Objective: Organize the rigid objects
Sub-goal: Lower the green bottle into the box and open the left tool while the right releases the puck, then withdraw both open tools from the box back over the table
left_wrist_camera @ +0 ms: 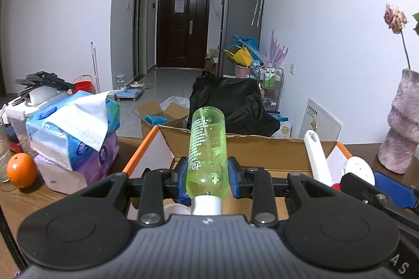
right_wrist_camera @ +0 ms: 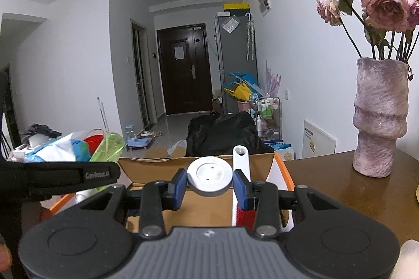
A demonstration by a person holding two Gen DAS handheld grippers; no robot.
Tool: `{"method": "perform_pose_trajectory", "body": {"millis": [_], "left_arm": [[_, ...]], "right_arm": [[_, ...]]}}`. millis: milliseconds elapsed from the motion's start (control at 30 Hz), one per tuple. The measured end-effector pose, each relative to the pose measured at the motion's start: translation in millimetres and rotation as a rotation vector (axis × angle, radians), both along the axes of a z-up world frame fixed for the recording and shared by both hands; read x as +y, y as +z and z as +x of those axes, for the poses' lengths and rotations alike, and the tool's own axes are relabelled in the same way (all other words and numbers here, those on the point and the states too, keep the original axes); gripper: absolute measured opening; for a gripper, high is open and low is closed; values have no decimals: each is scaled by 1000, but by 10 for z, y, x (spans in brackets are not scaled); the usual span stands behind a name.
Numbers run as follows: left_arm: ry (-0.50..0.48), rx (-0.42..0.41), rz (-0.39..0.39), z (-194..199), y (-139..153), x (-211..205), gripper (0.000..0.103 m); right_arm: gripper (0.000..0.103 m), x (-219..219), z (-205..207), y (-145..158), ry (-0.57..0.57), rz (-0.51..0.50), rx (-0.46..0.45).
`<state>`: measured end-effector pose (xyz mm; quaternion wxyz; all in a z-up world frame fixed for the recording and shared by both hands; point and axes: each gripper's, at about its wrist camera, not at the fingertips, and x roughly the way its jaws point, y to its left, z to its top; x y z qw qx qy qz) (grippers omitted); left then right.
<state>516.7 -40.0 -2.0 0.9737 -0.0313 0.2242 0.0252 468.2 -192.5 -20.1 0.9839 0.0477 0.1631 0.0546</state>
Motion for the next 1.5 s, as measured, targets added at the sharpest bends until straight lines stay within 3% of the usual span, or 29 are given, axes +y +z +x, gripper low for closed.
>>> {"method": "perform_pose_trajectory", "body": {"millis": [467, 533, 567, 600, 667, 767, 833, 1500], "left_arm": [[-1, 62, 32, 316, -171, 30, 34], [-10, 50, 42, 290, -164, 33, 48], [0, 41, 54, 274, -157, 29, 68], [18, 31, 66, 258, -150, 28, 86], [30, 7, 83, 217, -129, 29, 90], [36, 2, 83, 201, -110, 61, 102], [51, -4, 92, 186, -92, 73, 103], [91, -15, 80, 35, 27, 203, 103]], "right_arm": [[38, 17, 321, -124, -18, -38, 74], [38, -5, 334, -132, -21, -43, 87], [39, -9, 334, -136, -20, -47, 95], [42, -17, 334, -138, -24, -52, 98], [75, -33, 329, -137, -34, -55, 108], [96, -41, 293, -125, -41, -60, 96], [103, -34, 274, -116, -35, -69, 94], [103, -20, 61, -1, -12, -85, 69]]}}
